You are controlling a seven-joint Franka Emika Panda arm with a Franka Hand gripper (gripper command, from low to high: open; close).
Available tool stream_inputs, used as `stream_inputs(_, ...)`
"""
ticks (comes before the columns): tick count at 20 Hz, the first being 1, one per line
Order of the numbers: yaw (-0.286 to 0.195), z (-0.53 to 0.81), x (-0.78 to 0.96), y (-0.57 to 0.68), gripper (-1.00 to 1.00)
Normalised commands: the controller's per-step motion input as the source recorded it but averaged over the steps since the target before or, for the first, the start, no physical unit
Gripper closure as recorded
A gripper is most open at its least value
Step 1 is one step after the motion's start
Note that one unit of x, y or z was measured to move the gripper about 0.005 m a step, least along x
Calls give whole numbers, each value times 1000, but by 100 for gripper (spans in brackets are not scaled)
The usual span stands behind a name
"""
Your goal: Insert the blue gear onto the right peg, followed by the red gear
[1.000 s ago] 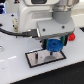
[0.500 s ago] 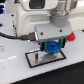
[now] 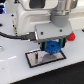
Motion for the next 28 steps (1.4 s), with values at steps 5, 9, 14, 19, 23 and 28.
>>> stream_inputs(5, 0, 121, 171, 9, 100)
stream_inputs(9, 0, 141, 111, 8, 100)
stream_inputs(14, 0, 410, 119, -2, 100)
stream_inputs(19, 0, 44, 176, -50, 100)
stream_inputs(23, 0, -67, 217, -103, 100)
stream_inputs(28, 0, -41, 275, -34, 100)
